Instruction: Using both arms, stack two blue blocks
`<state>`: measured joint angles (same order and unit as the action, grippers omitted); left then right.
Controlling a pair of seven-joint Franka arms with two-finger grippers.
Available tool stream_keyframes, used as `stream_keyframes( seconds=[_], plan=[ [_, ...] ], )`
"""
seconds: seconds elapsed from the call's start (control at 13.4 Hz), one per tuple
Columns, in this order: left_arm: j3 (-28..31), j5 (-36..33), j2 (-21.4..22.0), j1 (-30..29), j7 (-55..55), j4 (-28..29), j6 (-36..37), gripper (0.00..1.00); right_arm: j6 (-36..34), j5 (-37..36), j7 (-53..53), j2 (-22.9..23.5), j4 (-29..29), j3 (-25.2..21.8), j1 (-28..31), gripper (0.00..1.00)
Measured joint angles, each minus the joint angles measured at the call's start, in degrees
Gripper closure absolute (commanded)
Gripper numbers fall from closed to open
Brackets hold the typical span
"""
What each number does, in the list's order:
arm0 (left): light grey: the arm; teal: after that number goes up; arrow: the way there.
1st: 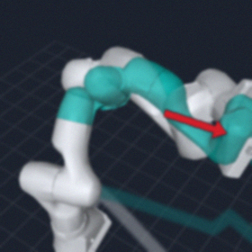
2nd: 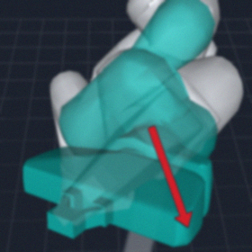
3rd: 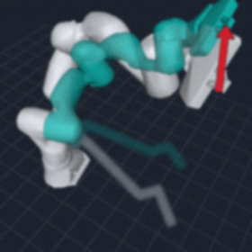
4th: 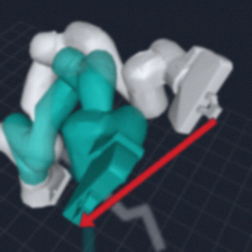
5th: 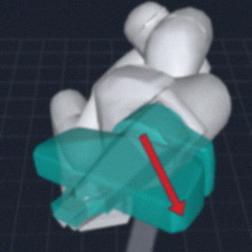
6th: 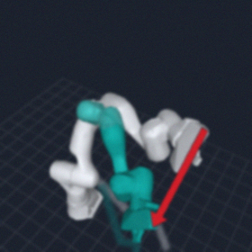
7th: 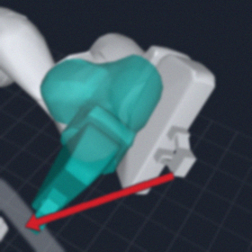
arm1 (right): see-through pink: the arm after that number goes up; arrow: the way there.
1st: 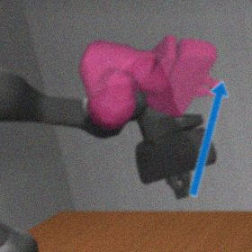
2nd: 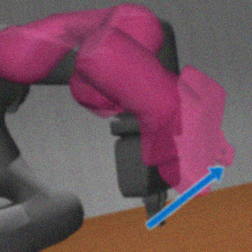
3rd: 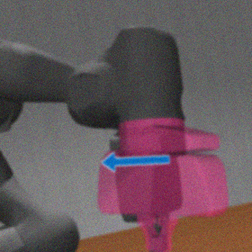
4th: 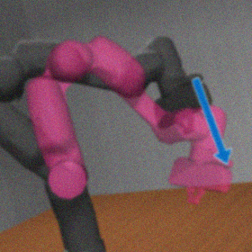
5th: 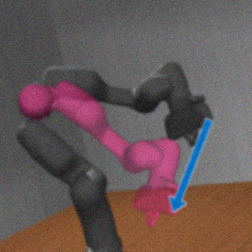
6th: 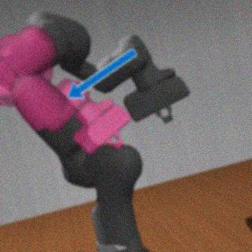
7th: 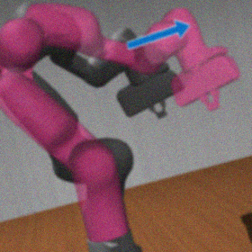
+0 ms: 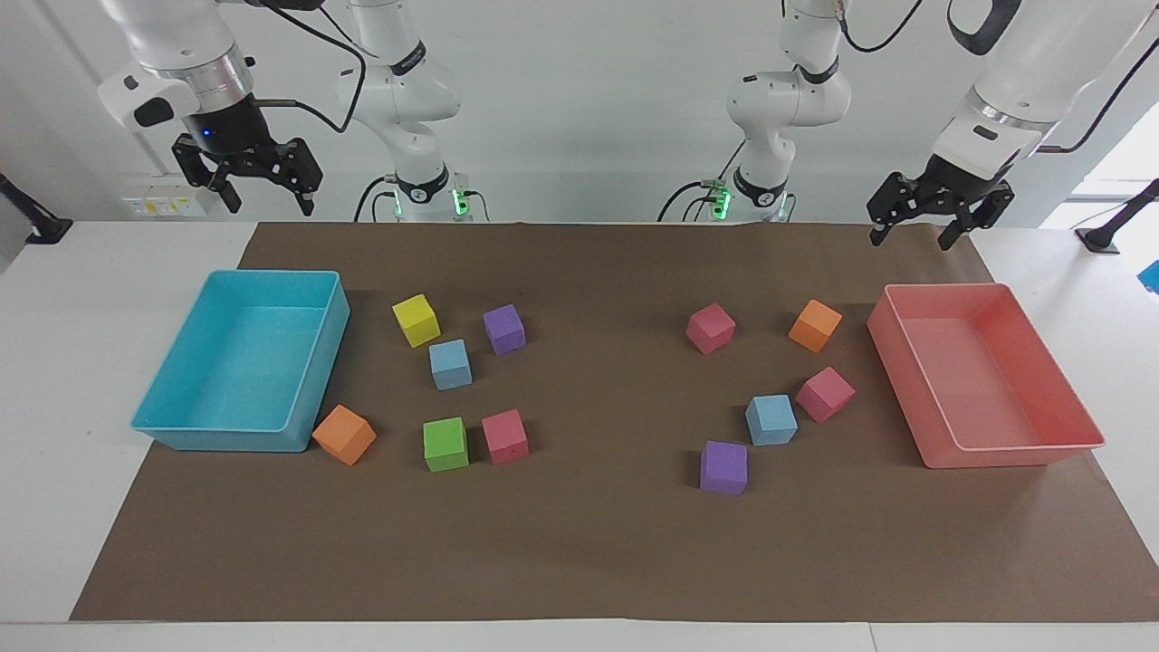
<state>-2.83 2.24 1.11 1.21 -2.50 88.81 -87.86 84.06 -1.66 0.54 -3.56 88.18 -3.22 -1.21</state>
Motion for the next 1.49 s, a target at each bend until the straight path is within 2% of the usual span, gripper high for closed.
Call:
stream_keyframes(
  seconds=[1.49],
  plan=[
    [-0.2,-0.5,0.0,0.0,0.0,0.0,-0.1,0.0,-0.3,0.9,0.0,0.0,-0.6,0.0,-0.1,0.0]
  ],
)
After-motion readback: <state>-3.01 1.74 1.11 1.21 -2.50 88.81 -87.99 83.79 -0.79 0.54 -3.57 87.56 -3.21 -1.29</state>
